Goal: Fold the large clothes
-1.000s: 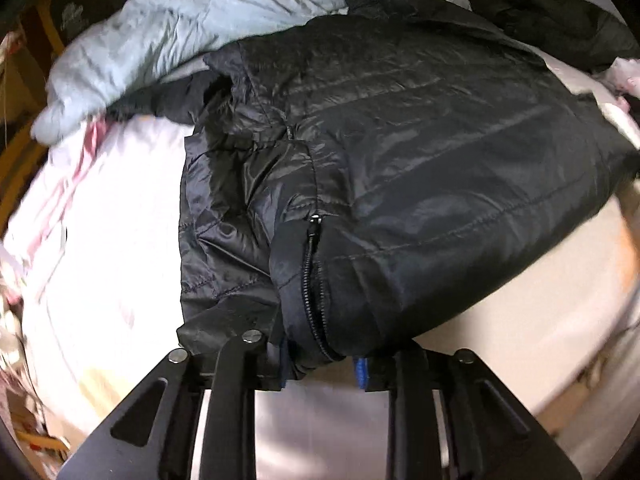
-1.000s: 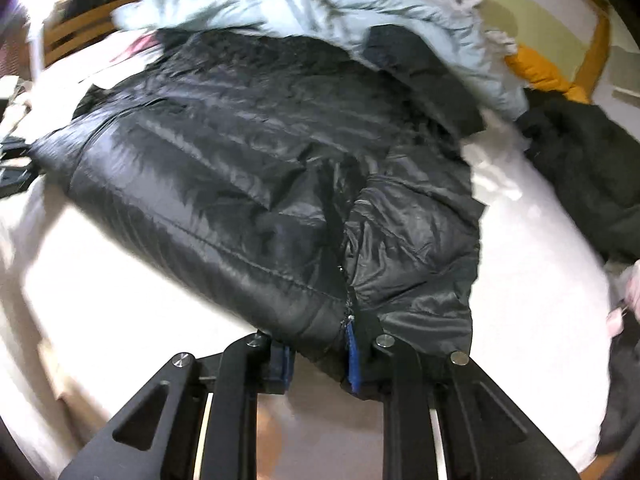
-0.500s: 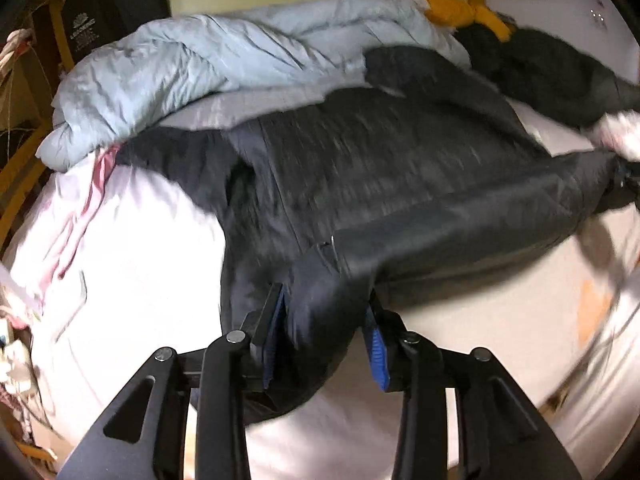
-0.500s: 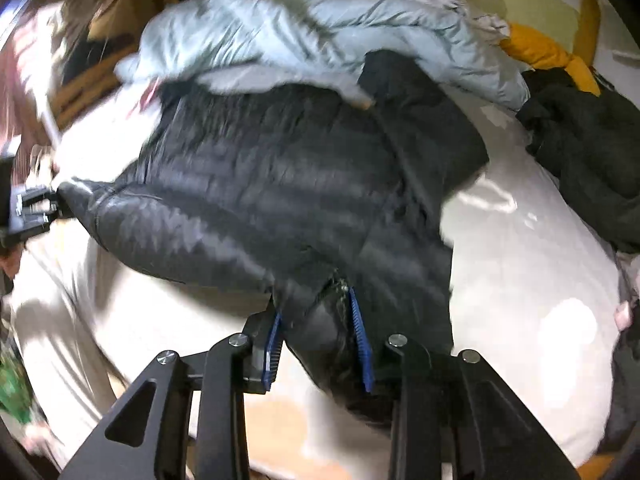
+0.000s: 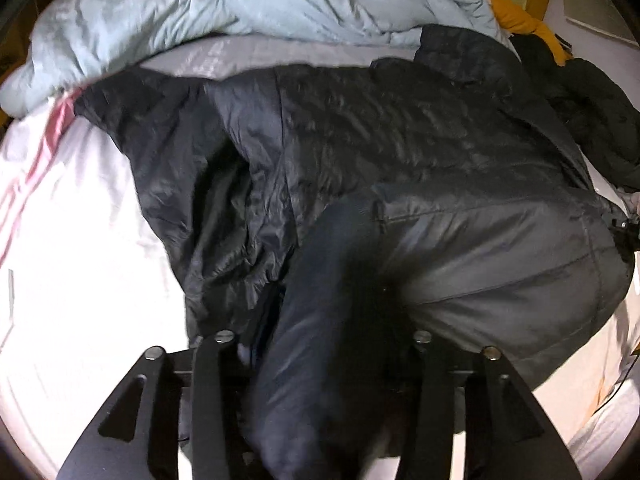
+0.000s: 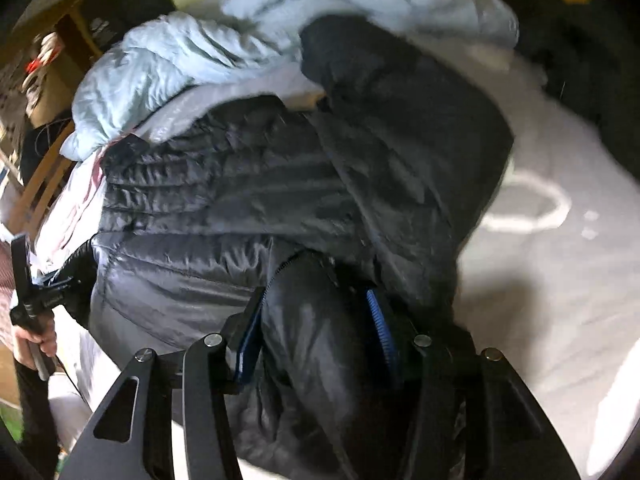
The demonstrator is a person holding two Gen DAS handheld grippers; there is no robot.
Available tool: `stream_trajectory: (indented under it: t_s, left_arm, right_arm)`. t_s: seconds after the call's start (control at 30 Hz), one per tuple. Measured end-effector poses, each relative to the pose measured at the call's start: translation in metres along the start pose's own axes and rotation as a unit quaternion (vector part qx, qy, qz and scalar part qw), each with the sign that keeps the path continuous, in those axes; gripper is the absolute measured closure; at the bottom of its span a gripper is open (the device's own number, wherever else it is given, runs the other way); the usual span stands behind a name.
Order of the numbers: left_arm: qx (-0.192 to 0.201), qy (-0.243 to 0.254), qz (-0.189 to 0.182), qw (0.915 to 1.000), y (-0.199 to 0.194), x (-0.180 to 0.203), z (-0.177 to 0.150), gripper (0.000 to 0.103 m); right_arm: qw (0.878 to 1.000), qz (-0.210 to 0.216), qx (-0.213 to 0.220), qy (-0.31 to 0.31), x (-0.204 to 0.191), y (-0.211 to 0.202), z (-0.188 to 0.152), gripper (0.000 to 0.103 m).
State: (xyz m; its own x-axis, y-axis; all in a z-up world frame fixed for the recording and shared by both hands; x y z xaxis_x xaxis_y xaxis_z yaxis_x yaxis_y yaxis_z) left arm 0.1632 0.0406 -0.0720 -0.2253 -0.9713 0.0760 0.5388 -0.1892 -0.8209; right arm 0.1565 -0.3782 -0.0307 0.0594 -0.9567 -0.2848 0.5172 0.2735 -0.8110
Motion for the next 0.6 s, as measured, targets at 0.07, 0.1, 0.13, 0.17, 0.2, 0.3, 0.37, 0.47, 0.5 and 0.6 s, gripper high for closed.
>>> stream_trajectory:
  t_s: [0.07,0.1,0.13,0.17,0.2,0.3,0.37,0.47,0.5,0.6]
  left_arm:
    - [-0.012,-0.001,-0.004,0.9999,0.006,0.0,-0.005,0.054]
    - [-0.013,0.002,-0.003,0.9999,0.007,0.0,-0.006,0.053]
    - [-0.011,0.003,0.0,0.9999,0.006,-0.001,-0.006,0.049]
    - [-0.004,0.001,0.008,1.0,0.004,-0.003,-0.005,0.043]
    - [0.007,-0.001,0.018,0.9998,-0.001,-0.005,-0.005,0.04]
    - [0.076,0.032,0.055,0.9951,-0.028,-0.005,0.002,0.037]
    - [0.134,0.06,0.106,0.9834,-0.053,-0.003,0.009,0.025]
    - [0.228,0.062,0.118,0.9646,-0.092,0.001,0.019,0.012]
    - [0.248,0.053,0.114,0.9604,-0.1,0.001,0.021,0.009]
    - [0.274,0.027,0.104,0.9559,-0.111,0.0,0.022,0.001]
  right_arm:
    - [1.0,0.006,-0.009,-0.003,0.003,0.007,-0.004,0.052]
    - [1.0,0.004,-0.004,-0.011,0.003,0.007,-0.004,0.048]
    - [1.0,-0.005,0.004,-0.021,0.003,0.005,-0.002,0.045]
    - [0.999,-0.021,0.016,-0.028,0.005,0.001,-0.001,0.037]
    - [0.999,-0.034,0.027,-0.033,0.007,-0.002,0.0,0.029]
    - [0.995,-0.061,0.067,-0.034,0.012,-0.024,0.005,0.025]
    - [0.991,-0.078,0.102,-0.029,0.016,-0.045,0.007,0.025]
    - [0.981,-0.108,0.161,-0.031,0.014,-0.075,0.011,0.024]
    - [0.975,-0.123,0.183,-0.034,0.013,-0.086,0.012,0.021]
    - [0.962,-0.136,0.233,-0.047,0.003,-0.114,0.014,0.016]
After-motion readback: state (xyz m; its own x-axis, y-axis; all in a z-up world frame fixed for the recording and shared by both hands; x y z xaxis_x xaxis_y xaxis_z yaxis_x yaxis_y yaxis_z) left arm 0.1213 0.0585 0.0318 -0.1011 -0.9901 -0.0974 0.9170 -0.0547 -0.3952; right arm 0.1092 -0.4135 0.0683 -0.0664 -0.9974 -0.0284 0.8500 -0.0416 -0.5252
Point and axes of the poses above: each gripper's, at about its wrist camera, not at the fingertips, and y roughly the way its jaws point, x to its right, z to its top, the point moved 7 cm from there along y, roughly the way its jaws point, and after that the axes turned 5 degrees about x, right-handed, at the moved point
